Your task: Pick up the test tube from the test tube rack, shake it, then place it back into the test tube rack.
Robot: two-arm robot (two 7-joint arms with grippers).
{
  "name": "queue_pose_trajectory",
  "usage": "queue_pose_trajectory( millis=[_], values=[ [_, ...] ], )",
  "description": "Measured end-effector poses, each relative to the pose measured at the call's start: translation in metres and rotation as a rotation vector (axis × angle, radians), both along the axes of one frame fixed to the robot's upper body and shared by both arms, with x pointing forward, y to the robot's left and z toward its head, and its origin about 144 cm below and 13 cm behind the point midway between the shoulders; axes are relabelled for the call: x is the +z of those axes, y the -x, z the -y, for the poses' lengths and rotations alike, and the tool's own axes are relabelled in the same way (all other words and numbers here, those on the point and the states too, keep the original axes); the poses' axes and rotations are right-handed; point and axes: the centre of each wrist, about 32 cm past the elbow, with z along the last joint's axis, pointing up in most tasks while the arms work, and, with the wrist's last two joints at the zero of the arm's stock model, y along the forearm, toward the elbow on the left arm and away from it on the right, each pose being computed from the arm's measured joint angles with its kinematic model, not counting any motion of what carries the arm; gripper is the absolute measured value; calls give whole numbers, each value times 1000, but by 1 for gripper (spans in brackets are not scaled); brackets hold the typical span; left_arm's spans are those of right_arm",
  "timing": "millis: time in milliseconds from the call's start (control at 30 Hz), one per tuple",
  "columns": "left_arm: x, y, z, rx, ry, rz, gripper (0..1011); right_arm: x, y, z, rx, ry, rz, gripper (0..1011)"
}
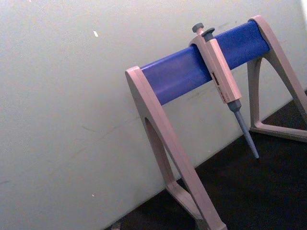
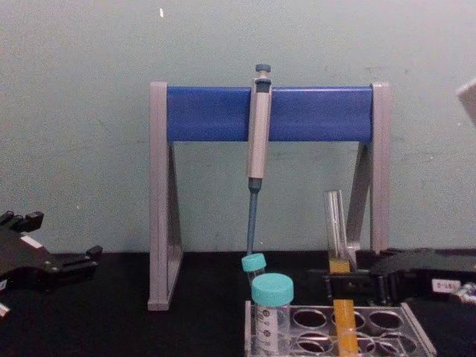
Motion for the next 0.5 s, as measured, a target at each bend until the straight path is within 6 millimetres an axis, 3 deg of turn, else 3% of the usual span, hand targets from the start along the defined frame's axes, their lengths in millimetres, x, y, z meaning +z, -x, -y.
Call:
queue_pose_trajectory(
  millis=[500],
  values=[
    [0, 0, 0, 0, 0, 0, 1001, 0, -7, -12, 10, 30, 11, 1000]
  ],
)
